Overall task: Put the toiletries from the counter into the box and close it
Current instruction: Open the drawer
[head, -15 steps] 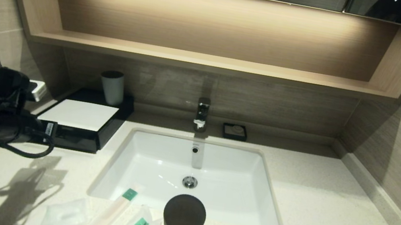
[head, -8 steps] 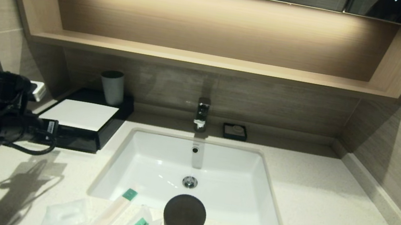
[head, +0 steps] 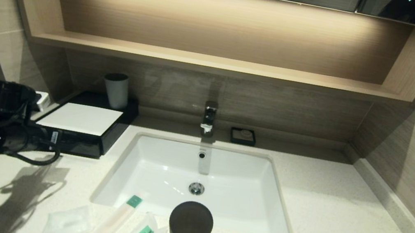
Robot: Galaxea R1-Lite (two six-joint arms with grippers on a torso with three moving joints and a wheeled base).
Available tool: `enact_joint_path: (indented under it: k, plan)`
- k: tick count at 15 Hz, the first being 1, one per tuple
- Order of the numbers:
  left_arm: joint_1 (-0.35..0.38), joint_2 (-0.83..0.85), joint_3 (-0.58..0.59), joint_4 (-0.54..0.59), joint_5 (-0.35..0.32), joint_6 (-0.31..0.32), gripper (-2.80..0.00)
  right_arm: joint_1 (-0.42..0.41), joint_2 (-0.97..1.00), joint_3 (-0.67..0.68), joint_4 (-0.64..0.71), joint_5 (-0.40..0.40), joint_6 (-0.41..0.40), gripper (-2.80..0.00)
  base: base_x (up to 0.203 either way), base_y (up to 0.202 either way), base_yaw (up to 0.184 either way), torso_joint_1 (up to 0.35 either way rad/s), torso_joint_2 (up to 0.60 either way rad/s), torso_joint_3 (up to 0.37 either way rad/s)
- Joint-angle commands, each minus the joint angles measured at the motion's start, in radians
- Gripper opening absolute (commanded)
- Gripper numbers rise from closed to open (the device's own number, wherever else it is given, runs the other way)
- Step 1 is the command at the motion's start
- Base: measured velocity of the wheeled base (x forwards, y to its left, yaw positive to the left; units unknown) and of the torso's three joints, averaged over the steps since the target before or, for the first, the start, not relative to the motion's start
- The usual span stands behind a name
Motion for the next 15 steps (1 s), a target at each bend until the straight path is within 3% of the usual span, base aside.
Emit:
enact_joint_path:
  k: [1, 15]
  plan:
    - [0.000, 0.008, 0.001, -0.004, -0.001, 0.001, -2.80, 0.000, 0.000, 0.002, 0.000, 0.000, 0.000, -2.80, 0.000, 0.000, 0.000, 0.000, 0.00, 0.000]
    - [-0.003, 0.121, -0.004, -0.145, -0.019, -0.004, -2.80, 0.000, -0.001, 0.002, 0.000, 0.000, 0.000, -2.80, 0.000, 0.000, 0.000, 0.000, 0.00, 0.000]
